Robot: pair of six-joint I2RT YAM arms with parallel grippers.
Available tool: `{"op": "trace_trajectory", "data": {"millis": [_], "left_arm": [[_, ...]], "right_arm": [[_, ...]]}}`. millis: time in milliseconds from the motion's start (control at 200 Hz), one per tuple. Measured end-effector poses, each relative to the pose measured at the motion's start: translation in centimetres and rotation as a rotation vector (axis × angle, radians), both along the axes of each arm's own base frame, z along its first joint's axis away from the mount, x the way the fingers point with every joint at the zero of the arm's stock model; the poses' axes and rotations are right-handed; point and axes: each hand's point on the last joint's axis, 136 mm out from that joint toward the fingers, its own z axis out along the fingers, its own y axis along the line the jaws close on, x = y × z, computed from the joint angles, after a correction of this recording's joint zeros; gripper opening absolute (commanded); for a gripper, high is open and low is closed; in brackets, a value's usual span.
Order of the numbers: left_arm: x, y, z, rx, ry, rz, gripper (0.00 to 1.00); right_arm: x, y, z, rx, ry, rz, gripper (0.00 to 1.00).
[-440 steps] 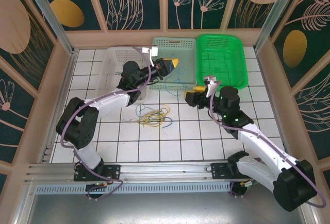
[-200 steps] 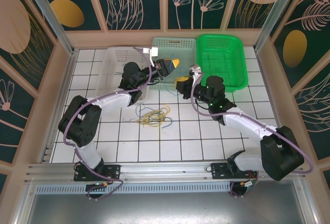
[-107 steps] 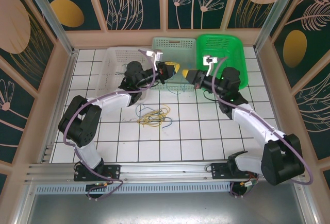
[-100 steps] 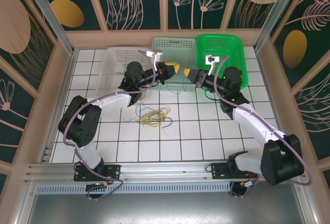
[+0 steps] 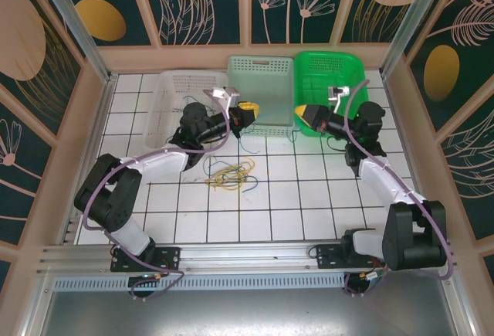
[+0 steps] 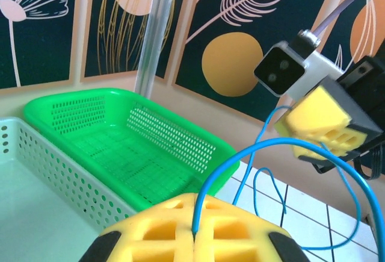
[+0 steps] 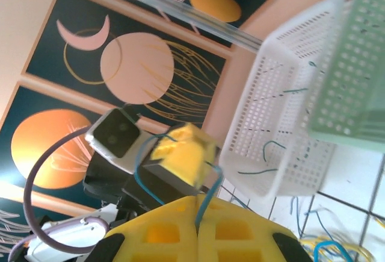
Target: Untangle the cables
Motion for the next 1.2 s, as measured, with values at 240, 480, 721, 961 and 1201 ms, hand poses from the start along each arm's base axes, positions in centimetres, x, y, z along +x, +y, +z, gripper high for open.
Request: {"op": "trace_trajectory", "data": {"millis": [240, 480, 721, 961, 1201], "left_arm": [[-0.6, 0.0, 0.8, 0.016, -0.066, -0.005, 0.21], [-1.5, 0.5, 0.6, 0.047, -0.135, -0.002, 0.81], [-1.9, 1.7, 1.1, 0.045, -0.162, 0.053, 0.89], [-1.2, 1.9, 3.2, 0.009, -0.177, 0.093, 0.92], [0.0, 3.2, 3.3, 0.011, -0.16, 0.2, 0.96]], "right_arm": [[0.6, -0.9, -4.3, -0.002, 0.138, 0.013, 0.0], [2.7, -0.8, -2.2, -0.02, 0.091, 0.02, 0.0], [4.4, 0.2, 4.1, -0.096, -0.082, 0.052, 0.0], [5.6, 2.6, 11.1, -0.159, -0.262, 0.113, 0.0], [8.2, 2.9, 15.7, -0.185, -0.361, 0.108, 0.0]]}}
